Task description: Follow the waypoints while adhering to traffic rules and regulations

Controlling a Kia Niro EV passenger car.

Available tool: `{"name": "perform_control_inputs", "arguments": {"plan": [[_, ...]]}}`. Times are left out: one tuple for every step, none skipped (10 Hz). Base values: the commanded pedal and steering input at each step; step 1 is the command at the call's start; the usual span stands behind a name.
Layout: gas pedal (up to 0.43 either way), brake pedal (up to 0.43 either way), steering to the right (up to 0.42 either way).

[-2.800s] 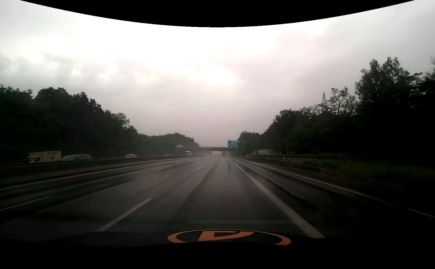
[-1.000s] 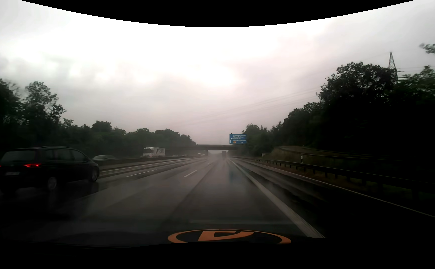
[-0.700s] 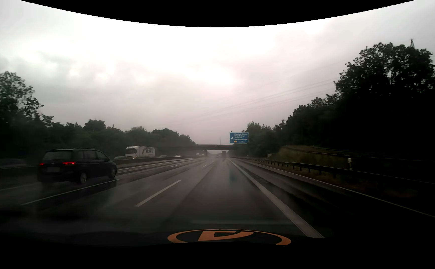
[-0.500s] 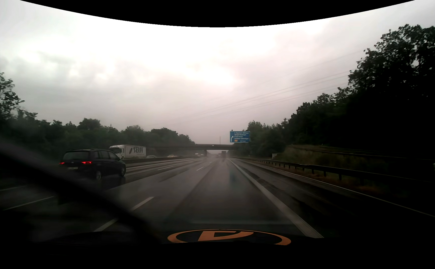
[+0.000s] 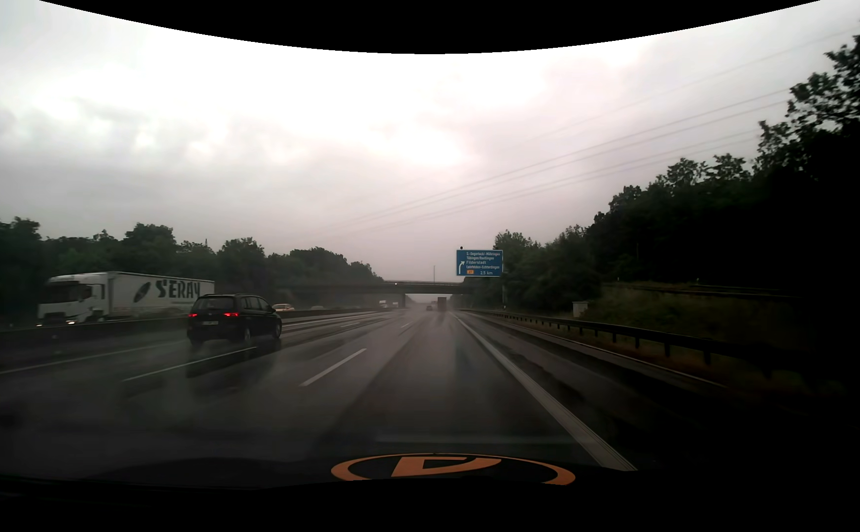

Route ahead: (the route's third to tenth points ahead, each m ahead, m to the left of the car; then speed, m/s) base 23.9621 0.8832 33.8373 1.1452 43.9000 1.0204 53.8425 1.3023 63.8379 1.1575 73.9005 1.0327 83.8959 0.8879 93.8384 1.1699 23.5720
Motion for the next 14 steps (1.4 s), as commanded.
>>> {"name": "perform_control_inputs", "arguments": {"plan": [[0.079, 0.0, -0.003], [0.079, 0.0, -0.003], [0.079, 0.0, -0.003], [0.079, 0.0, -0.002], [0.079, 0.0, -0.003], [0.079, 0.0, -0.002], [0.079, 0.0, -0.003], [0.079, 0.0, -0.002], [0.079, 0.0, -0.002], [0.087, 0.0, -0.003], [0.087, 0.0, -0.003], [0.087, 0.0, -0.002], [0.098, 0.0, -0.003], [0.098, 0.0, -0.003]]}}
